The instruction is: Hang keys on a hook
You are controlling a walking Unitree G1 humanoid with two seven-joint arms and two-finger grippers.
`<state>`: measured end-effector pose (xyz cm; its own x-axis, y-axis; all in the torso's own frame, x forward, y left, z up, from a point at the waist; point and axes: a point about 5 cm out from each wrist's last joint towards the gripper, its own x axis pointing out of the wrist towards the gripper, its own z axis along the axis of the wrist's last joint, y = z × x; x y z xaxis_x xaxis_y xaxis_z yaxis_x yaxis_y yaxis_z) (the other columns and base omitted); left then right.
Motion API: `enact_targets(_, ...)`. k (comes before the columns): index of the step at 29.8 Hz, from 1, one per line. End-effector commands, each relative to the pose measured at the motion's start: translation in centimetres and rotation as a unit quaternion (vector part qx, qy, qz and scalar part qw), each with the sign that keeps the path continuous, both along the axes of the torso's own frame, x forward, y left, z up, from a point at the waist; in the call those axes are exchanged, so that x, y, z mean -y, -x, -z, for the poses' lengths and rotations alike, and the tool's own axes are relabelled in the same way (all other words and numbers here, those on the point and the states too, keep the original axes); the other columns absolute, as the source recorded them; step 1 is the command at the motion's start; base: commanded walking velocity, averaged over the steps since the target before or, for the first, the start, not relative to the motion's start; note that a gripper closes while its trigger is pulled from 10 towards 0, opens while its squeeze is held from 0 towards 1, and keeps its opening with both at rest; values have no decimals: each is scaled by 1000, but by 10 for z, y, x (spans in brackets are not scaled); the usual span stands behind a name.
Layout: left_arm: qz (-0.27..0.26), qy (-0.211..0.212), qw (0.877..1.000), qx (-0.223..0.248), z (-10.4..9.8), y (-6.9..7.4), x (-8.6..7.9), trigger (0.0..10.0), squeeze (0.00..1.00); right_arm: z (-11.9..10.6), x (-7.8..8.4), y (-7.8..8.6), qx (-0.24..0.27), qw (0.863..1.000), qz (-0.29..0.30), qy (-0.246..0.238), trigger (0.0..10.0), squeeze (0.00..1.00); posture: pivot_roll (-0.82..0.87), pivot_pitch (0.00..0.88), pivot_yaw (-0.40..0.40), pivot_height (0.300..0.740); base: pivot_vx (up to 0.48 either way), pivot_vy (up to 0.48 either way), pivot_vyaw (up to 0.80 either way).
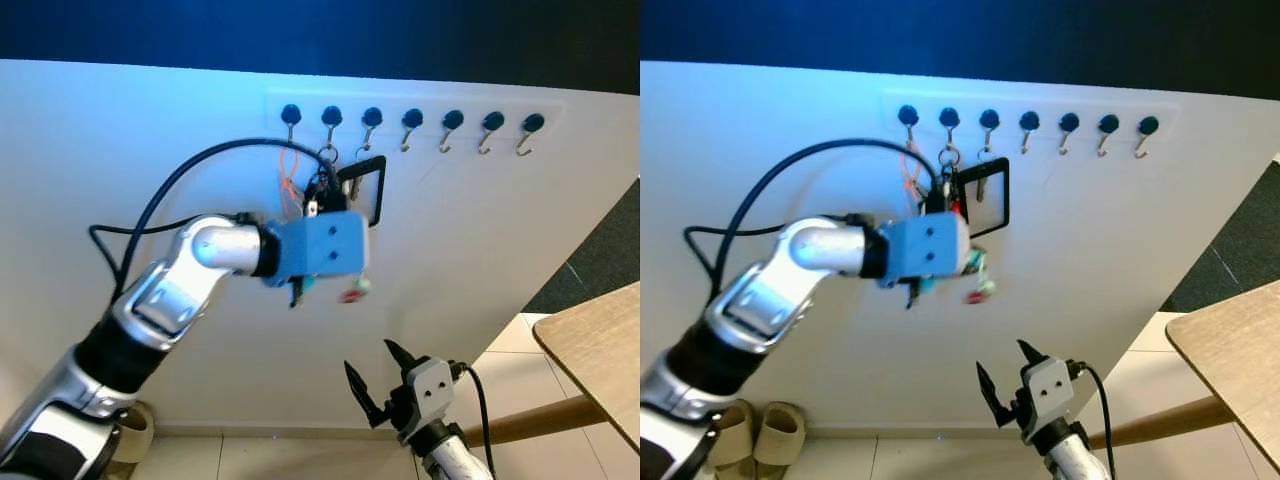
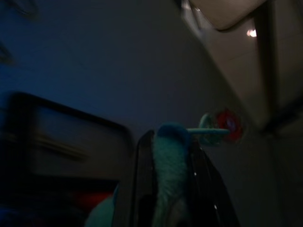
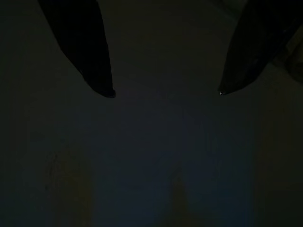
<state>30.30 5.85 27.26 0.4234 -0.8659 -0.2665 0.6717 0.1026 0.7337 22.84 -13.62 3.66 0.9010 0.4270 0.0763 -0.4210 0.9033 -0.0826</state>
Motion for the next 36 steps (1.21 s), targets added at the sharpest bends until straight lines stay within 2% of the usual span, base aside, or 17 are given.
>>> enact_targets(1, -3, 41, 998, 37, -18, -3, 6, 10000, 0, -7, 0, -1, 16, 1000, 7, -13, 10000, 0, 85, 56, -36, 740, 0, 0, 0)
enact_targets(10, 39, 85, 994, 64, -40, 4, 23, 10000, 0, -27, -10, -6, 47, 998, 1, -38, 10000, 0, 84, 57, -37, 740, 0, 0, 0)
enact_targets(14, 81, 95, 991, 58, -47, 15, 31, 10000, 0, -31, -13, -8, 54, 998, -2, -40, 10000, 0, 83, 58, -36, 740, 0, 0, 0)
enact_targets(16, 106, 64, 991, 45, -41, 21, 32, 10000, 0, -31, -13, -9, 53, 998, -3, -39, 10000, 0, 83, 57, -36, 740, 0, 0, 0)
enact_targets(18, 120, 15, 992, 21, -26, 26, 28, 10000, 0, -29, -12, -8, 49, 998, -2, -37, 10000, 0, 83, 57, -37, 740, 0, 0, 0)
enact_targets(19, 120, 15, 992, 21, -26, 26, 28, 10000, 0, -29, -12, -8, 49, 998, -2, -37, 10000, 0, 83, 57, -37, 740, 0, 0, 0)
enact_targets(21, 128, -15, 992, 1, -15, 29, 24, 10000, 0, -27, -11, -6, 44, 998, -2, -35, 10000, 0, 82, 58, -38, 740, 0, 0, 0)
enact_targets(22, 128, -15, 992, 1, -15, 29, 24, 10000, 0, -27, -11, -6, 44, 998, -2, -35, 10000, 0, 82, 58, -38, 740, 0, 0, 0)
enact_targets(23, 130, -37, 991, -18, -6, 32, 20, 10000, 0, -26, -11, -5, 41, 999, -2, -33, 10000, 0, 82, 59, -39, 740, 0, 0, 0)
enact_targets(24, 130, -37, 991, -18, -6, 32, 20, 10000, 0, -26, -11, -5, 41, 999, -2, -33, 10000, 0, 82, 59, -39, 740, 0, 0, 0)
enact_targets(26, 142, -78, 985, -67, 8, 41, 11, 10000, 0, -25, -10, -3, 36, 999, -3, -29, 10000, 0, 81, 61, -41, 740, 0, 0, 0)
enact_targets(30, 159, -65, 982, -78, 6, 48, 12, 10000, 0, -25, -9, -3, 34, 999, -2, -27, 10000, 0, 82, 61, -44, 740, 0, 0, 0)
enact_targets(32, 157, 4, 987, -44, -11, 44, 24, 10000, 0, -26, -9, -4, 35, 999, -2, -28, 10000, 0, 83, 62, -46, 740, 0, 0, 0)
enact_targets(33, 152, 59, 987, -13, -26, 40, 33, 10000, 0, -27, -10, -5, 38, 999, -3, -29, 10000, 0, 82, 61, -47, 740, 0, 0, 0)
enact_targets(34, 150, 76, 986, -2, -31, 39, 35, 10000, 0, -28, -10, -5, 39, 999, -3, -30, 10000, 0, 82, 61, -47, 740, 0, 0, 0)
enact_targets(36, 149, 83, 985, 2, -33, 38, 37, 10000, 0, -29, -10, -6, 40, 999, -3, -30, 10000, 0, 82, 61, -47, 740, 0, 0, 0)
